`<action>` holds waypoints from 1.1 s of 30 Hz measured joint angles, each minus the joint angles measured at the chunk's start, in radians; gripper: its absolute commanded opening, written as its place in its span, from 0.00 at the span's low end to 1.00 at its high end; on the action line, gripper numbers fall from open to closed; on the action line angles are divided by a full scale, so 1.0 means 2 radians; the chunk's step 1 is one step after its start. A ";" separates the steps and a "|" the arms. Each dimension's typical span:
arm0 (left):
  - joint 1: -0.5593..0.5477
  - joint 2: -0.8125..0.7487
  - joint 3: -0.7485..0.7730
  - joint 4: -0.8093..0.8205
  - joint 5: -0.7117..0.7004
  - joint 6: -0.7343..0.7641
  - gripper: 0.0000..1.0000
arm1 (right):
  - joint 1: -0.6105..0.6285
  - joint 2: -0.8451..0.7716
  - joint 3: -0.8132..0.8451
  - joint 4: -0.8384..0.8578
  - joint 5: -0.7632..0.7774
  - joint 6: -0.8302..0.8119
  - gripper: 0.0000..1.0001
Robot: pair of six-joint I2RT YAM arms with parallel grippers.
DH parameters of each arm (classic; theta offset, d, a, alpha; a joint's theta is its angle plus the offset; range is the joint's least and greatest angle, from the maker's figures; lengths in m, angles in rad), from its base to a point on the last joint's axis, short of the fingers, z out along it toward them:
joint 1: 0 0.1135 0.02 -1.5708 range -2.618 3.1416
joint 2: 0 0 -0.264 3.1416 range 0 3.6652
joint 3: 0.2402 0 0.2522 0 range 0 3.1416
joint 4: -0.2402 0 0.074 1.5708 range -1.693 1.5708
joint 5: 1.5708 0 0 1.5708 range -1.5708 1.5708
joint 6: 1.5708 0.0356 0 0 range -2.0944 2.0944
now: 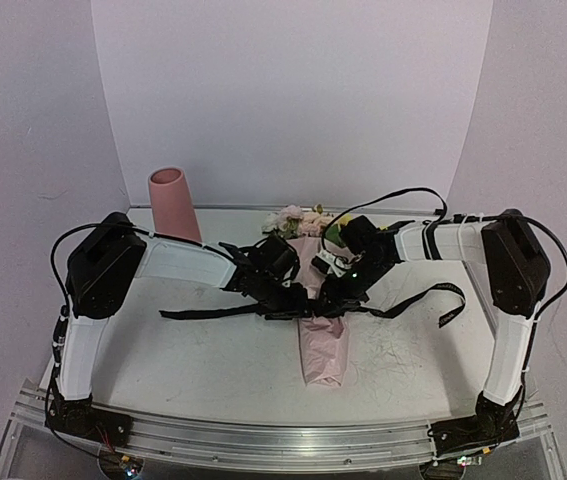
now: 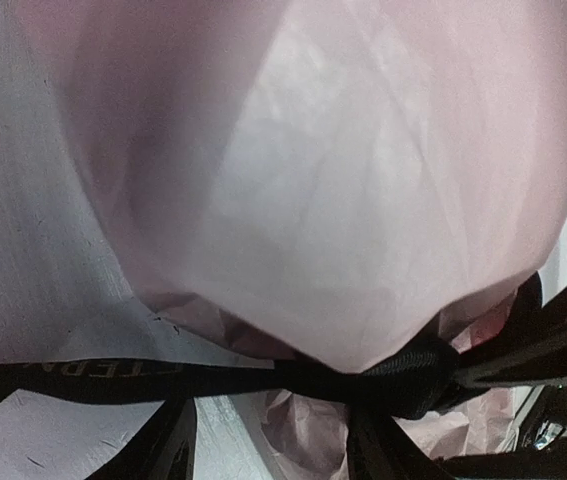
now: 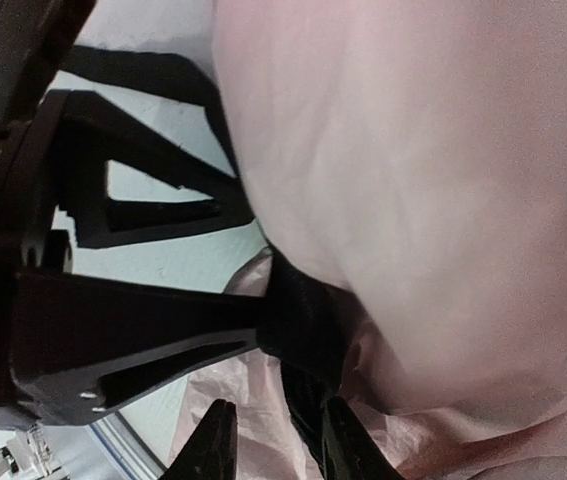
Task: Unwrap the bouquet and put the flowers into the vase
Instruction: Untie the ribbon from the wrapping paper.
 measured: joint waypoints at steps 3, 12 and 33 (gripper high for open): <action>0.000 0.000 0.000 -0.003 -0.002 0.000 0.53 | -0.001 0.000 0.000 -0.004 -0.032 -0.001 0.26; -0.001 0.000 0.000 -0.005 -0.002 0.001 0.53 | -0.018 -0.017 0.011 -0.005 -0.081 0.012 0.21; -0.003 -0.022 0.000 -0.008 -0.026 0.027 0.56 | -0.055 -0.075 -0.014 0.048 -0.033 0.039 0.29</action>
